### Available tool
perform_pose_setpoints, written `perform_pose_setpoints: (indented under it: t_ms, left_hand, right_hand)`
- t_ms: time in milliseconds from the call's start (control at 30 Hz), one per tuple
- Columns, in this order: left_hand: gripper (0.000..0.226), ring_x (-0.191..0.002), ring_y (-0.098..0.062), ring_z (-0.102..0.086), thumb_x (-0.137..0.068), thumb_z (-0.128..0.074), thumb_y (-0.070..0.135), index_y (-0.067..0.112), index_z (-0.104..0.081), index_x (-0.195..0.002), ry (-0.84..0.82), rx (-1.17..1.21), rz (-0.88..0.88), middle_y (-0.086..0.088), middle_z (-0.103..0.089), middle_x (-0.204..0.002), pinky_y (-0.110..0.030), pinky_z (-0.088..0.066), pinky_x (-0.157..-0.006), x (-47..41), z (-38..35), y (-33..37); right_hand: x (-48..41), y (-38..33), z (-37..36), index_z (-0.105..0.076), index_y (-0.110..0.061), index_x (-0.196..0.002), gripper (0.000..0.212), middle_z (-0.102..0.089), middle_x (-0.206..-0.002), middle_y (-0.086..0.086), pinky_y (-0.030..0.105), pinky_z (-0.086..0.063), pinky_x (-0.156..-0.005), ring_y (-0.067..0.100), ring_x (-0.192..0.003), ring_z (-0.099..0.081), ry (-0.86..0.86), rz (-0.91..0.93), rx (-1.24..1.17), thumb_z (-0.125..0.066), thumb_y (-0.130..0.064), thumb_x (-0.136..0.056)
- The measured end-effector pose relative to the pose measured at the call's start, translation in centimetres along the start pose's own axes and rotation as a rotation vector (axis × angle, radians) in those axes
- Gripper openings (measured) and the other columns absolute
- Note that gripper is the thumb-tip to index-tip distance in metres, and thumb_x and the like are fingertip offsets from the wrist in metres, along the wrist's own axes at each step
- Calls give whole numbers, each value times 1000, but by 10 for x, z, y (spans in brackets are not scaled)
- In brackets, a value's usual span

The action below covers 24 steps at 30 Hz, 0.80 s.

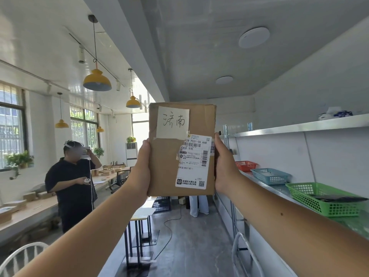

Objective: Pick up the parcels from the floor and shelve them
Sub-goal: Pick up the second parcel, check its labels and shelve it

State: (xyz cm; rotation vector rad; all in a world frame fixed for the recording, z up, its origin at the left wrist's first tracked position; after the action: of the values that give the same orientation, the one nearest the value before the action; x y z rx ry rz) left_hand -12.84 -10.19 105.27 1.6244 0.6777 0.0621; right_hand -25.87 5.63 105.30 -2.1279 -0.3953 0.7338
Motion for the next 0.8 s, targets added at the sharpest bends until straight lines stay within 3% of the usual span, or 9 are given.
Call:
perform_pose_setpoints:
  t_ms: [133,333,500,633,800]
  left_hand:
    - [64,-87,-22,-82,-101,-27,73,34,-77,-111,-33,-14,-5,-1,-84,-104,-41,-63,-80,1,2,0]
    - [64,-102,-28,-79,-99,-31,75,33,-76,-118,-4,24,-2,-3,-83,-111,-49,-60,-94,5,6,-7]
    - [66,-94,-25,-81,-100,-28,75,33,-76,-117,-25,57,10,-3,-83,-108,-43,-62,-84,8,6,-10]
    - [67,-97,-27,-81,-99,-29,76,33,-77,-117,-31,69,32,-3,-83,-110,-44,-61,-87,9,10,-12]
    - [67,-93,-24,-81,-101,-28,74,31,-79,-111,-51,79,58,-3,-83,-108,-44,-61,-88,11,11,-22]
  right_hand:
    - [4,4,1,-75,-23,-132,71,-75,-131,15,62,-46,-113,40,-124,-69,-31,-7,34,-50,-76,-92]
    - [9,3,1,-75,-22,-132,71,-75,-132,15,62,-47,-113,41,-124,-69,-43,-8,58,-55,-75,-89]
    - [8,5,-4,-73,-21,-135,75,-74,-133,15,62,-46,-114,40,-125,-69,-41,6,68,-59,-75,-85]
    - [12,8,-4,-76,-22,-130,66,-76,-130,14,59,-48,-112,39,-124,-70,-16,12,58,-54,-72,-93]
    - [20,15,-2,-71,-21,-137,75,-74,-133,14,61,-47,-113,39,-125,-69,22,13,85,-60,-74,-86]
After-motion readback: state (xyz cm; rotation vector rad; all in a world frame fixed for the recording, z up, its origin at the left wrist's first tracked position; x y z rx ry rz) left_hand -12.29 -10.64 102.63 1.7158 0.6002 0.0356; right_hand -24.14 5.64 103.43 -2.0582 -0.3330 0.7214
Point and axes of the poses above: each hand's wrist, its own x-axis away from the middle knuckle, its own z-axis out of the back of the hand, y = z × x, the point moved 10 cm from there along -x, towards the middle knuckle
